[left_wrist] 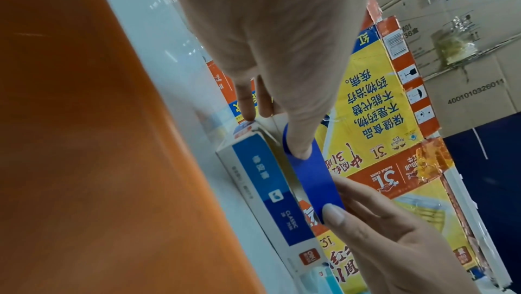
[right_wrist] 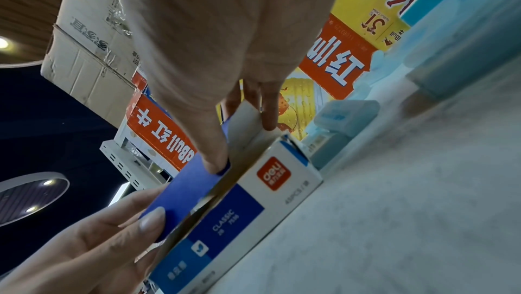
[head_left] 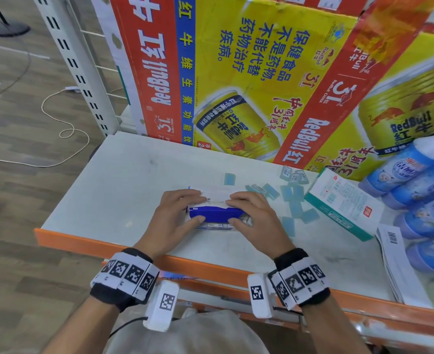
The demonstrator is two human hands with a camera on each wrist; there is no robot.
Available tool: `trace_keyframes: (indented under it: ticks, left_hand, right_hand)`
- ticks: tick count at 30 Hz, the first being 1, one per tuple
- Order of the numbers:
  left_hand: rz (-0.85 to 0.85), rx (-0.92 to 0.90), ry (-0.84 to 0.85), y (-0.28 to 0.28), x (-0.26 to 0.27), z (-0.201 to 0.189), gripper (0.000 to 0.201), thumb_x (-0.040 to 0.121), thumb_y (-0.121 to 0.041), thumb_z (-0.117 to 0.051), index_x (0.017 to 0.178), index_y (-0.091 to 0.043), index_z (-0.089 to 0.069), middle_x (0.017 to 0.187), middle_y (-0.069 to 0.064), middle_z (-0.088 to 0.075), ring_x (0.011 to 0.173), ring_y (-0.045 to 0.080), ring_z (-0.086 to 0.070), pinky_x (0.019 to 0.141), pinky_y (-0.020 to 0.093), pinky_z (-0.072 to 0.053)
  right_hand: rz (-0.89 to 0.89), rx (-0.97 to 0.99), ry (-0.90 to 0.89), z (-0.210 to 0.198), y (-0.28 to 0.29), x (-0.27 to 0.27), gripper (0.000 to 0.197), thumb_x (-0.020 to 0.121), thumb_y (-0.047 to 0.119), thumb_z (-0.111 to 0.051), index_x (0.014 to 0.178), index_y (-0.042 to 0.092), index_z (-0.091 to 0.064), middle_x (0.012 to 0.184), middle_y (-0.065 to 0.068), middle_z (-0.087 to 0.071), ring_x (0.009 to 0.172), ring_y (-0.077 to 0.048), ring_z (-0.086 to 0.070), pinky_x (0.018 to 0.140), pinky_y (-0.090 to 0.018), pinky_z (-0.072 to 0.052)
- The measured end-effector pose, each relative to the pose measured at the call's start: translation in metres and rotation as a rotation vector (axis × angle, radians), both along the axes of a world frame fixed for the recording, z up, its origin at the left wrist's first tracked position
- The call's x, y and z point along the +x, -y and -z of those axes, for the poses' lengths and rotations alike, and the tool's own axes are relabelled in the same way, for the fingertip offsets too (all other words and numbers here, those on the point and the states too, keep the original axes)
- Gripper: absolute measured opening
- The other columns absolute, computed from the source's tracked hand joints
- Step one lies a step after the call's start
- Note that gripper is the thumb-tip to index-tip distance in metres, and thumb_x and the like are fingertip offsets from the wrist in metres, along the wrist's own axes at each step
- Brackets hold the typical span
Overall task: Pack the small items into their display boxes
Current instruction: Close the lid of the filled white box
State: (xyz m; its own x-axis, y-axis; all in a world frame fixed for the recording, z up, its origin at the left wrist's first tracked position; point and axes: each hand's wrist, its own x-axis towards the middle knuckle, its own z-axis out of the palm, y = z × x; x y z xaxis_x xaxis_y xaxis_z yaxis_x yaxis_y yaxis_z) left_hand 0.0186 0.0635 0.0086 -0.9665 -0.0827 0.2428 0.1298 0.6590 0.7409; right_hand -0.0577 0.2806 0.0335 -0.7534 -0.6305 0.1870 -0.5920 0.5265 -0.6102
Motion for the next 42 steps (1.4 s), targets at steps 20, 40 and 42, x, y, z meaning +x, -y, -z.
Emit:
trace_keyframes:
  ticks: [20,40,42]
  left_hand:
    - [0.031,-0.08,0.025,-0.005,0.008,0.005,0.02,0.073,-0.017,-0.081,0.089,-0.017,-0.07,0.117,-0.002,-0.056,0.104,0.019,-0.04,0.088,0.005,-0.027]
    - [-0.171,-0.099,0.039,0.038,0.014,0.001,0.024,0.065,-0.016,-0.061,0.088,-0.019,-0.064,0.109,-0.002,-0.054,0.093,0.022,-0.055,0.076,0.03,-0.044]
    - [-0.237,-0.124,0.04,0.044,0.007,0.002,0.024,0.066,-0.01,-0.065,0.089,-0.017,-0.064,0.11,0.001,-0.054,0.094,0.026,-0.056,0.078,0.031,-0.042]
  right_hand:
    - [0.011,0.07,0.008,0.007,-0.006,0.008,0.015,0.078,0.015,-0.073,0.093,0.017,-0.074,0.099,0.003,-0.06,0.098,-0.018,-0.049,0.089,-0.037,-0.041]
    - [-0.05,0.256,0.169,-0.002,0.038,0.002,0.026,0.08,0.036,-0.069,0.097,0.026,-0.053,0.069,0.006,-0.056,0.078,-0.009,-0.046,0.064,-0.03,-0.042]
    - [-0.048,0.256,0.169,-0.005,0.052,-0.009,0.025,0.082,0.031,-0.069,0.1,0.022,-0.053,0.071,0.003,-0.056,0.078,-0.012,-0.048,0.064,-0.032,-0.043]
